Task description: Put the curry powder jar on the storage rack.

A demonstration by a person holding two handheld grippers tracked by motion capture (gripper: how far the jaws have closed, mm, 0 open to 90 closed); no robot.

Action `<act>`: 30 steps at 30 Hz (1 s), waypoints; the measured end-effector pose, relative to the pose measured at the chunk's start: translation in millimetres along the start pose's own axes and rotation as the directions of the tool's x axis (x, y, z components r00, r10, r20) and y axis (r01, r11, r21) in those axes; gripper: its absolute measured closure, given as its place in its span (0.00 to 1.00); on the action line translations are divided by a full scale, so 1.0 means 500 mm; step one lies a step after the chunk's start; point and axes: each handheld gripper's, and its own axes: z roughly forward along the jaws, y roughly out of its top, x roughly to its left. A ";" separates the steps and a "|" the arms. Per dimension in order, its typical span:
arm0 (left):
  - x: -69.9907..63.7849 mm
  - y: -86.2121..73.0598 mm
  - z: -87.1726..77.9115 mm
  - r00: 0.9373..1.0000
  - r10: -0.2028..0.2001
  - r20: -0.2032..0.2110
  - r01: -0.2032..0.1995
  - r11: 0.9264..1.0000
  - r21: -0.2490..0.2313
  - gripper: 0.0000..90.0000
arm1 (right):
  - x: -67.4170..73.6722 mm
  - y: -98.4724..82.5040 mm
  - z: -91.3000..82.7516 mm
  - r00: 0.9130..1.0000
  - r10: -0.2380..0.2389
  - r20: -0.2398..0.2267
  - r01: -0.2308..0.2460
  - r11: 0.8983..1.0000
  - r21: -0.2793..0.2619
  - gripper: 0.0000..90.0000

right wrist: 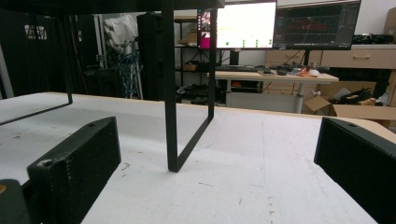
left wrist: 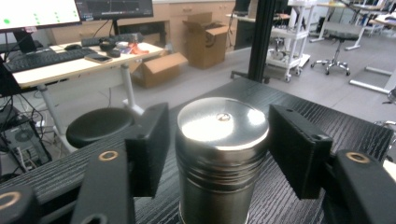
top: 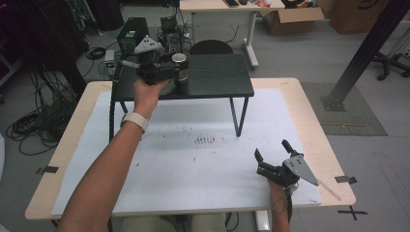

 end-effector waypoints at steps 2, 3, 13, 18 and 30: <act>0.002 0.000 -0.003 1.000 -0.003 0.001 0.003 1.000 -0.010 0.41 | 0.000 0.000 0.000 1.000 0.000 0.000 0.000 1.000 0.000 0.00; 0.003 -0.001 -0.005 1.000 -0.015 0.003 0.015 1.000 -0.018 0.36 | 0.000 0.000 0.000 1.000 0.001 0.000 -0.001 1.000 0.001 0.00; 0.016 -0.003 -0.033 0.999 -0.045 0.030 0.047 0.997 -0.068 0.18 | 0.001 0.000 0.001 1.000 -0.002 0.001 0.002 1.000 0.005 0.00; 0.014 0.000 -0.044 0.999 -0.033 0.040 0.036 0.996 -0.083 0.13 | 0.001 0.000 0.001 1.000 -0.004 0.001 0.004 1.000 0.005 0.00; 0.009 -0.011 -0.085 0.999 -0.019 0.045 0.025 0.992 -0.123 0.03 | 0.002 0.000 0.001 1.000 -0.006 0.001 0.006 1.000 0.009 0.01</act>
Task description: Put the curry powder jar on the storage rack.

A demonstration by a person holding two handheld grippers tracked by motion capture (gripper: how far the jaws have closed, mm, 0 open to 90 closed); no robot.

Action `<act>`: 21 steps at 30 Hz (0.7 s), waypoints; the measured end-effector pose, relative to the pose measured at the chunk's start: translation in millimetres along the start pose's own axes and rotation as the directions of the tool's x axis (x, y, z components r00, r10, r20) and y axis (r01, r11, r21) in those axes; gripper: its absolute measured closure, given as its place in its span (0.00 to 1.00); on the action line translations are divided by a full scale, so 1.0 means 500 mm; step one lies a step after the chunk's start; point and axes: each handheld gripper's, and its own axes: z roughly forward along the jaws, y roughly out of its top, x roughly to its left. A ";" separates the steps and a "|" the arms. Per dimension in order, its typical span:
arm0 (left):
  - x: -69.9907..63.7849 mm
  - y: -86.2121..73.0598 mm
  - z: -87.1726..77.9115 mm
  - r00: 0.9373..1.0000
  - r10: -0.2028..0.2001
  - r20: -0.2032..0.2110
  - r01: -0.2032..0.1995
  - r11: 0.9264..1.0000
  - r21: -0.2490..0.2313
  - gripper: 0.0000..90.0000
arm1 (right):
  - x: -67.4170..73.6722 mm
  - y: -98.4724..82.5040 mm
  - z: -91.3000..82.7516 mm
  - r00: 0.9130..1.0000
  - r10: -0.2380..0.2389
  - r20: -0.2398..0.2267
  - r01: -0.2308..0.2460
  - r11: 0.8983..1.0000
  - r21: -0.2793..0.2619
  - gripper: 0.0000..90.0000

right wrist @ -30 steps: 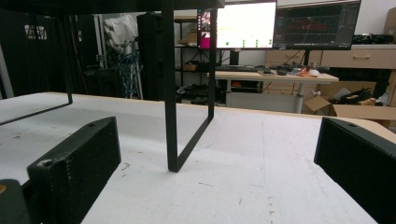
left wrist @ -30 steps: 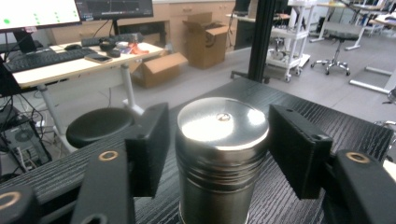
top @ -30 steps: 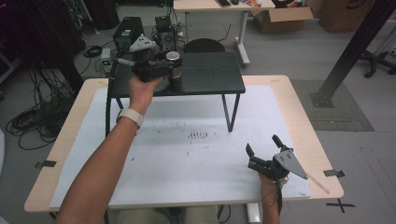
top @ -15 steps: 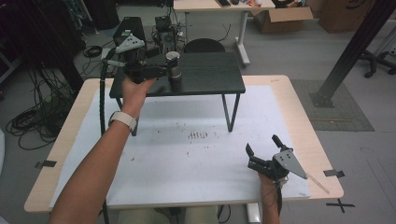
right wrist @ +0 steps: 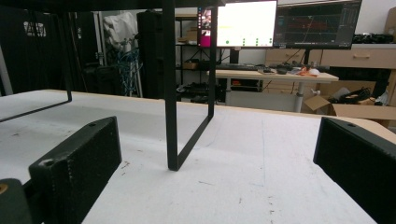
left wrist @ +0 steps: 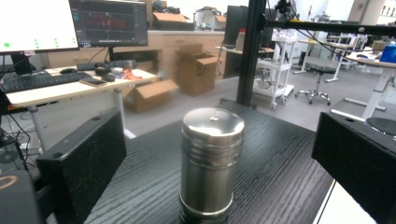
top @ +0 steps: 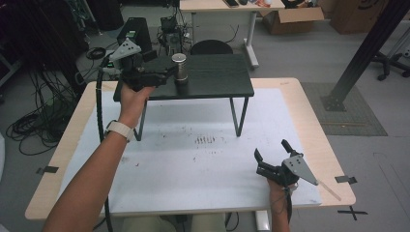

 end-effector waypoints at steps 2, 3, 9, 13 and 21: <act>-0.003 0.002 -0.007 1.000 0.011 -0.002 -0.011 1.000 -0.005 0.02 | 0.000 0.000 0.000 1.000 0.000 0.000 0.000 1.000 0.001 0.01; -0.005 0.002 -0.012 1.000 0.012 -0.004 -0.012 1.000 -0.014 0.02 | 0.000 0.000 0.000 1.000 0.000 -0.001 0.000 1.000 0.000 0.01; -0.005 -0.005 -0.036 1.000 -0.005 -0.006 0.004 0.999 -0.041 0.01 | 0.000 0.000 0.000 1.000 0.000 0.000 0.000 1.000 0.000 0.01; -0.009 -0.006 -0.057 1.000 0.008 0.000 -0.008 0.999 -0.051 0.01 | 0.000 0.000 0.000 1.000 0.001 -0.001 -0.001 1.000 0.001 0.01; -0.020 -0.011 -0.091 1.000 0.017 0.004 -0.016 0.996 -0.087 0.01 | 0.000 0.000 0.000 1.000 0.001 -0.001 -0.001 1.000 0.001 0.01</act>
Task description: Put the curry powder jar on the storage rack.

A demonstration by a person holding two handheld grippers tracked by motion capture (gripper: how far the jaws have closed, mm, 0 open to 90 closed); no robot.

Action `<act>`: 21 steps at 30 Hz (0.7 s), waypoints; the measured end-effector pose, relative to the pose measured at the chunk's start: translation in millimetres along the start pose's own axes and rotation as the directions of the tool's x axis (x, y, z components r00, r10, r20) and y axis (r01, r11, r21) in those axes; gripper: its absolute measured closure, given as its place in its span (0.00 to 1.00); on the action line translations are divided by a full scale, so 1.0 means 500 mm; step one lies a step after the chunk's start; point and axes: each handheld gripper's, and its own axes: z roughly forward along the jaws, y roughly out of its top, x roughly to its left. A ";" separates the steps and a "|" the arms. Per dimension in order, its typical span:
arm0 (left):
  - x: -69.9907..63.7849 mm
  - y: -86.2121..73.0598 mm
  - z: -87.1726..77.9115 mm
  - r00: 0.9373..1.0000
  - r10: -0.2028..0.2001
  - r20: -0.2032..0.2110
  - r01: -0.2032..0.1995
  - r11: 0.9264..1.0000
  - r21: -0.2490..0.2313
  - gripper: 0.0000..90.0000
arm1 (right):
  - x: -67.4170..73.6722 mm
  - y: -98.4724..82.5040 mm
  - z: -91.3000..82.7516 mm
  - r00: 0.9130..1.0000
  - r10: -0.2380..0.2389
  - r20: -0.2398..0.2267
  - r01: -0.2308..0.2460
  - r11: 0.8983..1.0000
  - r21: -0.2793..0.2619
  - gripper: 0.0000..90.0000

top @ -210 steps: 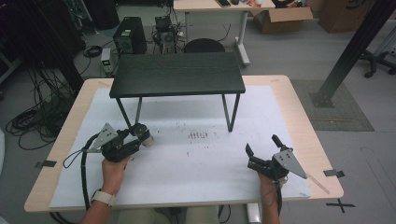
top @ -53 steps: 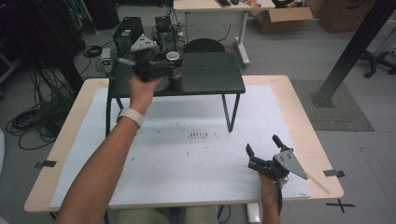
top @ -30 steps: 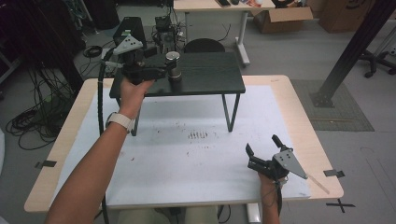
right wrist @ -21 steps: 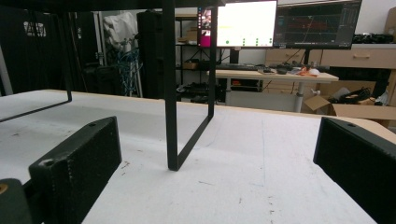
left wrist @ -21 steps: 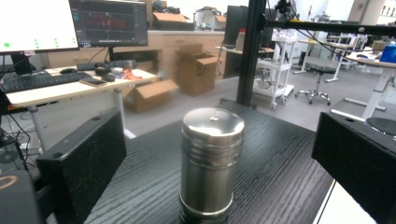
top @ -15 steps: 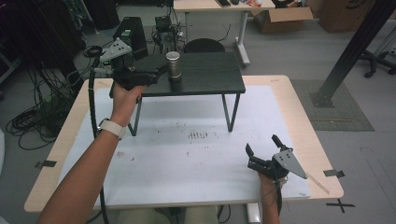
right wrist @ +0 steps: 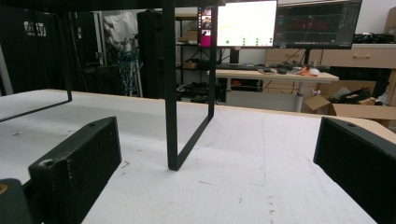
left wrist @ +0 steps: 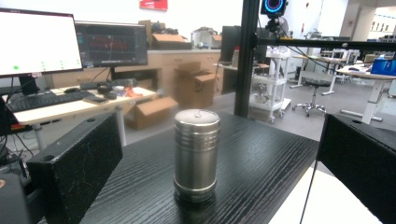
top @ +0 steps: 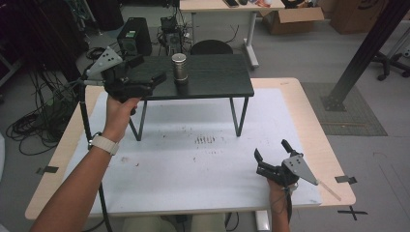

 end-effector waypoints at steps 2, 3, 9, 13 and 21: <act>-0.002 0.000 -0.009 1.000 0.006 0.007 -0.006 1.000 0.000 0.01 | 0.000 0.000 0.000 1.000 0.000 0.000 0.000 1.000 0.000 0.01; -0.002 0.000 -0.009 1.000 0.006 0.007 -0.006 1.000 0.000 0.01 | 0.000 0.000 0.000 1.000 0.000 0.000 0.000 1.000 0.000 0.01; -0.004 -0.015 -0.042 1.000 0.018 -0.005 -0.018 1.000 -0.011 0.01 | 0.000 0.000 0.000 1.000 -0.001 0.000 0.001 1.000 0.000 0.01; -0.005 -0.031 -0.066 1.000 0.021 -0.019 -0.022 0.999 -0.031 0.01 | 0.000 0.000 0.000 1.000 -0.001 0.001 0.001 1.000 -0.001 0.00; -0.008 -0.062 -0.102 0.999 0.037 -0.030 -0.038 0.998 -0.055 0.01 | 0.001 0.000 0.000 1.000 -0.003 0.001 0.003 1.000 0.001 0.00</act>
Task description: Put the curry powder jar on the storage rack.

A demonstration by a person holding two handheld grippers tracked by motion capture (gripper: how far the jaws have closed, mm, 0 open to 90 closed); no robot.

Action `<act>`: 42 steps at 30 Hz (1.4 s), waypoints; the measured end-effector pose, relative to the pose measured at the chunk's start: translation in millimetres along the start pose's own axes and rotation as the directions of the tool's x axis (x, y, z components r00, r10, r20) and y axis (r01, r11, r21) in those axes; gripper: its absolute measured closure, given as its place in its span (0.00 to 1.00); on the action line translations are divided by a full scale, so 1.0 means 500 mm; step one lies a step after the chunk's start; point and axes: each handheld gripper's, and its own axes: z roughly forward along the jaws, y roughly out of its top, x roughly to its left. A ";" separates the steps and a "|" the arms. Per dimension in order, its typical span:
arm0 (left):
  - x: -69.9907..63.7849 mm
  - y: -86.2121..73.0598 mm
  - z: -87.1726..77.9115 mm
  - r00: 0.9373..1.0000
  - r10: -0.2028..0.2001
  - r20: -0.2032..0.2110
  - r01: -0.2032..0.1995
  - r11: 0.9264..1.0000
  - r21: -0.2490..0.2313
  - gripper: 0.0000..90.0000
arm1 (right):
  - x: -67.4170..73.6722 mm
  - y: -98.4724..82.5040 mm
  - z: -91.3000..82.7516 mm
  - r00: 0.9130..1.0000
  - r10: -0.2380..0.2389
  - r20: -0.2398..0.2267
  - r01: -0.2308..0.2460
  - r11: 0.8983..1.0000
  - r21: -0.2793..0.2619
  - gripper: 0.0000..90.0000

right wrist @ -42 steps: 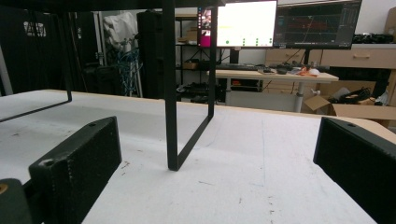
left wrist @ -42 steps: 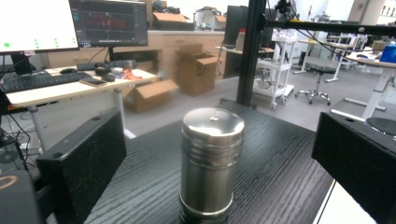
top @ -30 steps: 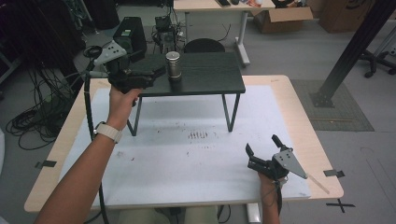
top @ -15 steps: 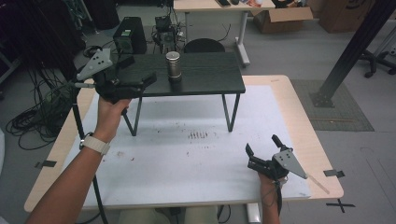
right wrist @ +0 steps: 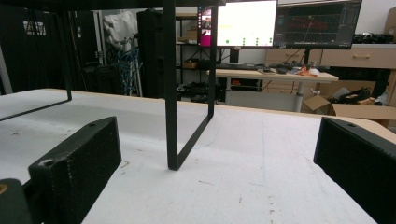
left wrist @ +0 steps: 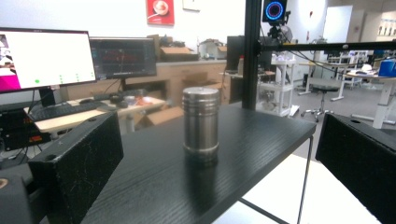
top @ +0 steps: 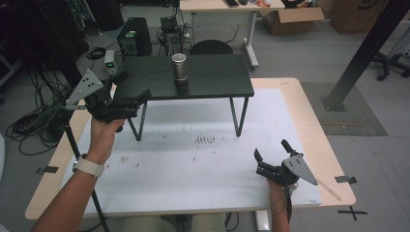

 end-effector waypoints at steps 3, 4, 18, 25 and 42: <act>0.003 -0.015 -0.018 1.000 0.000 -0.010 0.000 1.000 -0.003 0.01 | 0.000 0.000 0.000 1.000 0.000 0.001 0.000 1.000 0.000 0.00; 0.003 -0.015 -0.018 1.000 0.000 -0.010 0.000 1.000 -0.003 0.01 | 0.000 0.000 0.000 1.000 0.000 0.001 0.000 1.000 0.000 0.00; -0.002 -0.056 -0.091 0.997 -0.002 -0.075 -0.004 0.998 -0.071 0.01 | 0.000 0.000 0.000 1.000 -0.002 0.000 0.002 1.000 0.000 0.00; 0.010 -0.103 -0.116 0.994 -0.017 -0.111 0.010 0.998 -0.062 0.00 | 0.000 0.000 0.000 1.000 -0.002 0.000 0.002 1.000 0.000 0.01; 0.031 -0.210 -0.165 0.980 -0.015 -0.200 0.008 0.999 -0.036 0.01 | 0.001 0.000 0.001 1.000 -0.004 0.001 0.004 1.000 0.003 0.01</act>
